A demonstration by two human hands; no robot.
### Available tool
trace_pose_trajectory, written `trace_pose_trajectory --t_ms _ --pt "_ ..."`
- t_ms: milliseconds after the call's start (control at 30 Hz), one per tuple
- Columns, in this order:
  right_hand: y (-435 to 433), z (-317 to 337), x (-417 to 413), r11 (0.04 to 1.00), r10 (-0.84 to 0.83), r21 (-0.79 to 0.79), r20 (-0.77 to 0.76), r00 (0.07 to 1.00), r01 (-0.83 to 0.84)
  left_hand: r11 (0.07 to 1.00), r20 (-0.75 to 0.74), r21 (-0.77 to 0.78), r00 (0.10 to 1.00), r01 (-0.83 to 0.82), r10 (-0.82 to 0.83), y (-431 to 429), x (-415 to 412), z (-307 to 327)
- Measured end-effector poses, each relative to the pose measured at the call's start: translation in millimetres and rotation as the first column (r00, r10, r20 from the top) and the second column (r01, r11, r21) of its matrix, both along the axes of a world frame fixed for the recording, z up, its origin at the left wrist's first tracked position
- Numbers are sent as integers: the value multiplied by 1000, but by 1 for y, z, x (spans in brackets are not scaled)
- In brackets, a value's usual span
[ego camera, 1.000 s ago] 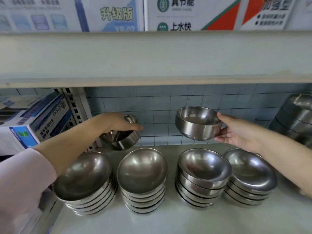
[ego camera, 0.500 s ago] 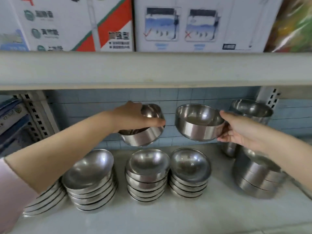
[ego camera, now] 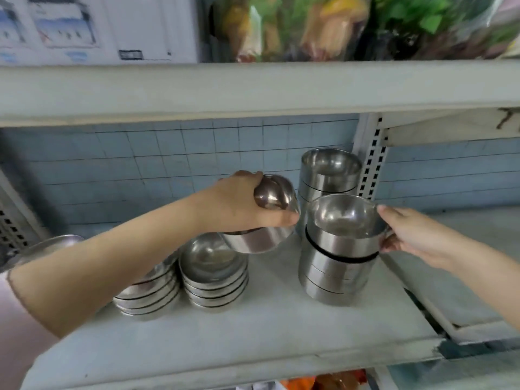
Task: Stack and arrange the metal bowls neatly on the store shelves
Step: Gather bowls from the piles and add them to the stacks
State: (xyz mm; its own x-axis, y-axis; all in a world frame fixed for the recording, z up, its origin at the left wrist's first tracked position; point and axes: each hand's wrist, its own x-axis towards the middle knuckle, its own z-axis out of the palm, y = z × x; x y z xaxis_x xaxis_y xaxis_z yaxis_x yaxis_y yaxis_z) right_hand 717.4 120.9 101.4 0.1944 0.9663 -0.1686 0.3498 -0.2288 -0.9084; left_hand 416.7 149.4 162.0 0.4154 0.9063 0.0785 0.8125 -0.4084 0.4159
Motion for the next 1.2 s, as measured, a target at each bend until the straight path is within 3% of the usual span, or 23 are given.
trace_pose_trajectory --t_ms 167,333,567,833,1033,1200 --pt "5 -12 5 996 16 90 103 995 -25 999 -77 18 997 27 -25 -9 24 3" --pt "6 -18 11 994 58 84 178 982 -73 996 -80 56 995 67 -62 -10 47 16" --pt "-6 -28 26 993 -28 110 -187 982 49 958 -96 59 956 282 -276 -8 100 35" --pt "-29 -39 46 987 -19 151 -233 972 55 925 -364 -8 860 380 -357 10 139 12" --pt "-34 -37 31 974 11 224 -171 985 28 921 -268 -129 882 367 -389 20 132 9" --pt "-29 -30 9 962 35 271 -201 979 21 922 -157 -103 909 373 -385 23 129 2"
